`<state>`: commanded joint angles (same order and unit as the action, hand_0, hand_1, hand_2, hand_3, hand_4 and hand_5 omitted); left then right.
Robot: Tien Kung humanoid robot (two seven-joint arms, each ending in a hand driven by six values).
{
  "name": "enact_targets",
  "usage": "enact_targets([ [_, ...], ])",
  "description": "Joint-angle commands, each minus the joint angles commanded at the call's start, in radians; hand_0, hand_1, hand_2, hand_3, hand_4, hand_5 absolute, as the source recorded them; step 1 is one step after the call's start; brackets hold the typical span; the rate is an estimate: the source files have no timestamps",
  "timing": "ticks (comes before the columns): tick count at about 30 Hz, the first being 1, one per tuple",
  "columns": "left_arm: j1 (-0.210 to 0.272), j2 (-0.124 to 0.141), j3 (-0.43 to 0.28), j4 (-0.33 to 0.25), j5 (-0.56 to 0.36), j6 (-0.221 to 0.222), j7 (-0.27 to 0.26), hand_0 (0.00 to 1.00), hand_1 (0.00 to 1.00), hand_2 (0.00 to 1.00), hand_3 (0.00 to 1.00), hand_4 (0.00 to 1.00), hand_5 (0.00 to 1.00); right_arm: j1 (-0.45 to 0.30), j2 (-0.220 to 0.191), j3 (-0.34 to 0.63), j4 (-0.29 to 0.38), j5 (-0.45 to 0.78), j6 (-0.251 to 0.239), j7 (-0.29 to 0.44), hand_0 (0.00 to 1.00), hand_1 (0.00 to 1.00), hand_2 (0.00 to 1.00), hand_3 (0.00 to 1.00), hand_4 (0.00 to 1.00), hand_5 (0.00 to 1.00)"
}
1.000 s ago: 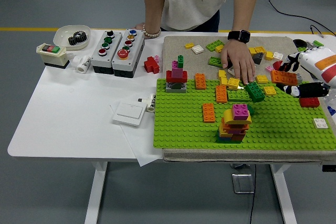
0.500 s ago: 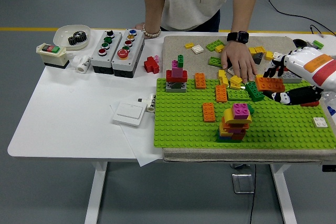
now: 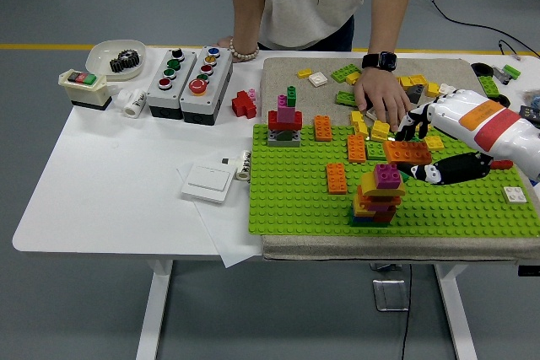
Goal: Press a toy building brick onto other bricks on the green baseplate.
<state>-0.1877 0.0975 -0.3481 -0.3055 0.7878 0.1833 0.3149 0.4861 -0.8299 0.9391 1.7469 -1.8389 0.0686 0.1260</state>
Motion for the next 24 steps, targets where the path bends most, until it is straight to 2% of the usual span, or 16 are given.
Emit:
enact_targets([
  [10, 0.003, 0.001, 0.002, 0.0, -0.002, 0.002, 0.0, 0.797, 0.769, 0.739, 0.586, 0.646, 0.662, 0.066, 0.018, -0.079, -0.014, -0.028, 0.029, -0.03, 0.543, 0.477, 0.527, 0.539, 0.764, 0.407],
  [24, 0.002, 0.002, 0.004, -0.002, -0.002, 0.001, 0.0, 0.798, 0.77, 0.741, 0.585, 0.647, 0.664, 0.083, 0.051, -0.106, -0.013, -0.041, 0.034, -0.061, 0.545, 0.481, 0.531, 0.547, 0.781, 0.425],
])
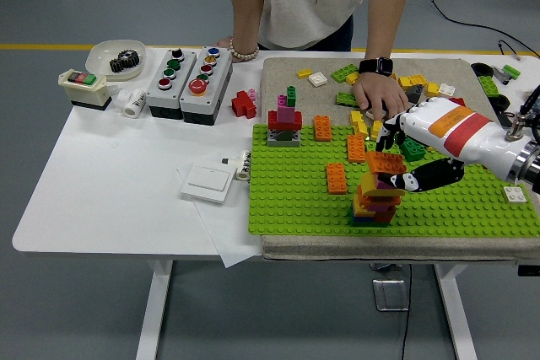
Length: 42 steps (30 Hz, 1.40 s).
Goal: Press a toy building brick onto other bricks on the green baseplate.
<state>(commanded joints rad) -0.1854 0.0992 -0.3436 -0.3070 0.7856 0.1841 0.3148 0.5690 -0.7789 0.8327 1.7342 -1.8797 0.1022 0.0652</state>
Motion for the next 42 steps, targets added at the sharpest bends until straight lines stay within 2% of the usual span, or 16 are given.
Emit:
enact_targets([
  [16, -0.007, 0.0, 0.007, 0.0, -0.011, 0.0, -0.002, 0.799, 0.77, 0.742, 0.585, 0.646, 0.661, 0.016, 0.028, -0.029, -0.042, 0.013, -0.011, 0.008, 0.544, 0.482, 0.532, 0.549, 0.786, 0.435],
  [29, -0.008, -0.001, 0.008, -0.001, -0.013, 0.001, -0.003, 0.8, 0.771, 0.741, 0.585, 0.646, 0.661, 0.005, 0.027, -0.027, -0.065, 0.011, -0.014, 0.01, 0.536, 0.482, 0.532, 0.551, 0.791, 0.441],
  [33, -0.008, -0.001, 0.01, 0.0, -0.016, 0.002, -0.004, 0.8, 0.771, 0.741, 0.585, 0.646, 0.661, -0.002, 0.025, -0.018, -0.065, 0.01, -0.02, 0.016, 0.536, 0.482, 0.532, 0.551, 0.791, 0.441],
  [37, -0.008, -0.002, 0.009, 0.0, -0.017, 0.003, -0.005, 0.8, 0.771, 0.744, 0.586, 0.645, 0.66, -0.012, 0.029, 0.014, -0.068, 0.026, -0.054, 0.03, 0.54, 0.482, 0.532, 0.555, 0.791, 0.441],
  [42, -0.007, -0.002, 0.008, 0.001, -0.015, 0.003, -0.005, 0.801, 0.772, 0.744, 0.586, 0.647, 0.661, -0.028, 0.021, 0.061, -0.055, 0.043, -0.069, 0.038, 0.553, 0.492, 0.546, 0.571, 0.796, 0.44],
])
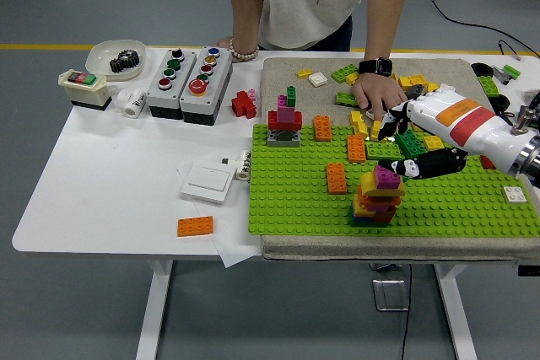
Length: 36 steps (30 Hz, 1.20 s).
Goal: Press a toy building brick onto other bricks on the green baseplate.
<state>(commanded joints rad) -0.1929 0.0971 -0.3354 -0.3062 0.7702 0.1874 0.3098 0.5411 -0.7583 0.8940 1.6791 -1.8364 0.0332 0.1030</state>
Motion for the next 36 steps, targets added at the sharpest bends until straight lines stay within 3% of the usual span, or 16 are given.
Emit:
enact_targets([
  [10, 0.002, -0.001, -0.004, 0.0, 0.008, -0.001, 0.001, 0.801, 0.771, 0.745, 0.585, 0.647, 0.662, -0.032, -0.005, 0.07, -0.004, -0.002, -0.004, 0.004, 0.582, 0.517, 0.57, 0.586, 0.804, 0.444],
  [11, 0.002, -0.001, -0.004, 0.0, 0.008, -0.001, 0.001, 0.801, 0.771, 0.744, 0.585, 0.647, 0.661, -0.036, -0.005, 0.075, -0.007, -0.002, -0.004, 0.004, 0.639, 0.566, 0.598, 0.606, 0.814, 0.449],
  [16, 0.0, 0.0, -0.004, 0.001, 0.005, -0.001, -0.001, 0.801, 0.771, 0.744, 0.585, 0.647, 0.661, -0.083, -0.008, 0.152, -0.027, -0.01, 0.017, -0.007, 0.639, 0.566, 0.598, 0.606, 0.814, 0.449],
  [17, 0.0, 0.0, -0.004, 0.001, 0.006, -0.001, -0.001, 0.8, 0.771, 0.745, 0.585, 0.648, 0.662, -0.087, -0.009, 0.157, -0.028, -0.011, 0.02, -0.008, 0.691, 0.607, 0.635, 0.619, 0.824, 0.449],
  [22, -0.001, 0.0, -0.003, 0.002, 0.005, -0.001, -0.001, 0.8, 0.771, 0.745, 0.585, 0.648, 0.662, -0.125, -0.01, 0.207, -0.037, -0.017, 0.027, -0.009, 0.691, 0.607, 0.635, 0.619, 0.824, 0.449],
  [23, -0.001, -0.001, -0.004, 0.002, 0.007, -0.001, -0.001, 0.8, 0.772, 0.744, 0.586, 0.648, 0.662, -0.136, -0.009, 0.222, -0.04, -0.017, 0.027, -0.008, 0.716, 0.631, 0.671, 0.627, 0.831, 0.448],
  [34, 0.003, -0.003, -0.018, 0.003, 0.027, -0.003, 0.002, 0.799, 0.772, 0.743, 0.586, 0.648, 0.661, -0.246, 0.004, 0.333, -0.069, -0.09, 0.053, -0.027, 0.72, 0.64, 0.681, 0.634, 0.838, 0.452],
  [36, 0.003, -0.003, -0.018, 0.004, 0.027, -0.002, 0.002, 0.799, 0.771, 0.742, 0.586, 0.647, 0.661, -0.274, 0.012, 0.354, -0.067, -0.111, 0.06, -0.038, 0.682, 0.625, 0.649, 0.612, 0.836, 0.458],
])
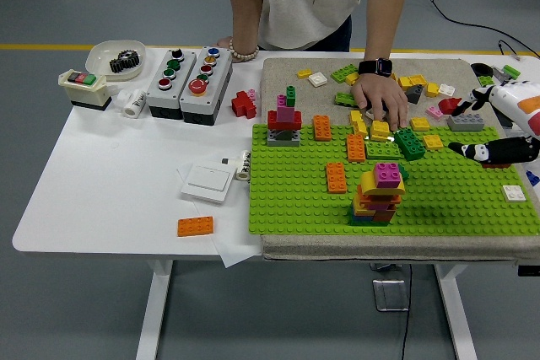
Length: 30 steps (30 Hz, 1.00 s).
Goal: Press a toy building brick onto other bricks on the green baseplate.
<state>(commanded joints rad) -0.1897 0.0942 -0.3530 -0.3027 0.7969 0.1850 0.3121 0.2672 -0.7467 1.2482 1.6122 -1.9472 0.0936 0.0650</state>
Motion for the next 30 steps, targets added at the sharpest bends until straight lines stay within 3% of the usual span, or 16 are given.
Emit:
enact_targets([
  [4, 0.001, 0.0, -0.002, 0.0, 0.005, -0.001, 0.001, 0.799, 0.771, 0.742, 0.586, 0.647, 0.661, -0.071, 0.011, 0.036, 0.024, -0.018, 0.035, -0.03, 0.682, 0.625, 0.649, 0.612, 0.836, 0.458],
  [5, 0.001, 0.001, -0.002, 0.0, 0.005, -0.001, 0.001, 0.799, 0.771, 0.741, 0.586, 0.648, 0.661, -0.079, 0.013, 0.041, 0.03, -0.021, 0.038, -0.035, 0.614, 0.581, 0.603, 0.57, 0.834, 0.463],
  [10, 0.001, 0.001, -0.002, 0.0, 0.004, -0.001, 0.0, 0.799, 0.771, 0.741, 0.586, 0.648, 0.661, -0.162, 0.029, 0.098, 0.068, -0.048, 0.045, -0.072, 0.614, 0.581, 0.603, 0.57, 0.834, 0.463],
  [12, 0.0, 0.0, -0.001, 0.0, 0.003, 0.0, -0.001, 0.799, 0.771, 0.74, 0.585, 0.648, 0.661, -0.196, 0.035, 0.114, 0.083, -0.051, 0.055, -0.083, 0.558, 0.547, 0.578, 0.549, 0.836, 0.47],
  [15, -0.001, 0.0, 0.0, 0.001, 0.0, 0.001, -0.002, 0.799, 0.771, 0.74, 0.585, 0.648, 0.661, -0.239, 0.042, 0.124, 0.09, -0.044, 0.098, -0.09, 0.558, 0.547, 0.578, 0.549, 0.836, 0.47],
  [22, -0.002, 0.0, 0.001, 0.001, 0.0, 0.0, -0.002, 0.799, 0.771, 0.739, 0.585, 0.647, 0.662, -0.256, 0.05, 0.103, 0.033, -0.045, 0.149, -0.106, 0.542, 0.53, 0.568, 0.537, 0.832, 0.485],
  [30, -0.006, 0.0, 0.007, 0.0, -0.011, 0.001, -0.004, 0.797, 0.77, 0.736, 0.586, 0.647, 0.661, -0.237, 0.055, 0.076, -0.032, -0.037, 0.149, -0.103, 0.558, 0.531, 0.573, 0.542, 0.829, 0.5],
])
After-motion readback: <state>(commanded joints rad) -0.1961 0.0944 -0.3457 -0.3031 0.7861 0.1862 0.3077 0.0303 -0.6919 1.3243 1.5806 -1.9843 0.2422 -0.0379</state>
